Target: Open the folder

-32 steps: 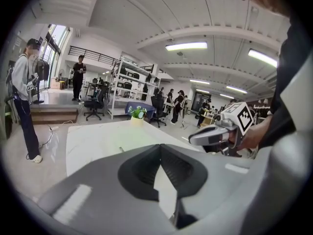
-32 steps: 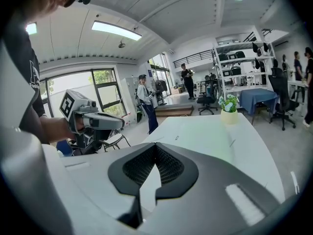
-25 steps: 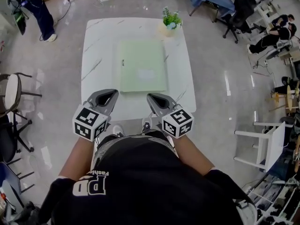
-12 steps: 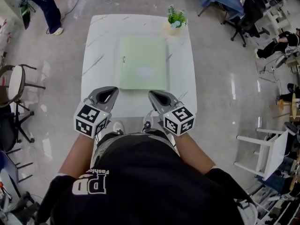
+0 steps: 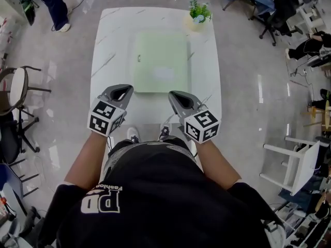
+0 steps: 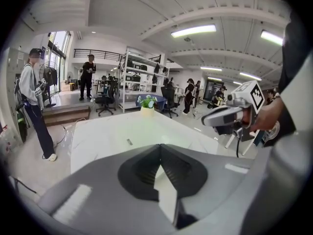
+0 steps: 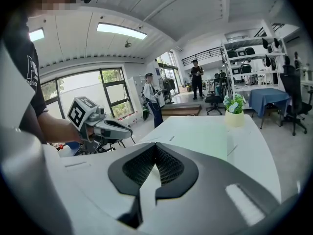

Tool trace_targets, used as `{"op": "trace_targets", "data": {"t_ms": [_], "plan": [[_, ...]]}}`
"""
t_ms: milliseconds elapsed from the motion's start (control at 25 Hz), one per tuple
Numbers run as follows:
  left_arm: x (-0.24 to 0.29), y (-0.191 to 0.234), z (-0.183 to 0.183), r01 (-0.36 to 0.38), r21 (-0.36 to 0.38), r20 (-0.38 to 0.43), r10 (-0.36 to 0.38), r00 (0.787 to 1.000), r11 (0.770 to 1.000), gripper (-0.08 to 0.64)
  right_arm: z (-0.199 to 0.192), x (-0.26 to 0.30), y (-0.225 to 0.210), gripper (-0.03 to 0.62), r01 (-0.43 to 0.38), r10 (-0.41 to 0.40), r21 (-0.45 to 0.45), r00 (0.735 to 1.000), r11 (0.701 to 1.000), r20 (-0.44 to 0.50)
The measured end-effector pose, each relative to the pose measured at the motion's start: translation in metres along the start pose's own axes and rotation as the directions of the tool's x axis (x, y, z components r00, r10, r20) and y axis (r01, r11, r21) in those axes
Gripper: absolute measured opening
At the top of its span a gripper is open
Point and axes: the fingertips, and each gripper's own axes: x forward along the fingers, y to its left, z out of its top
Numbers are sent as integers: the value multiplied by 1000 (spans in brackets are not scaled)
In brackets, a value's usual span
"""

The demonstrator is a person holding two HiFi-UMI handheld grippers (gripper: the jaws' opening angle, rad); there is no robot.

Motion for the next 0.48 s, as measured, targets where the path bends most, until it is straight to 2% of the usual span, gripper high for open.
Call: {"op": "trace_targets", "data": {"t_ms": [480], "plan": [[60,17,-63,43,-9,-168,-44,985,999,49,-9,8,-10,-3,27,-26,11,999,1000,-32]]}}
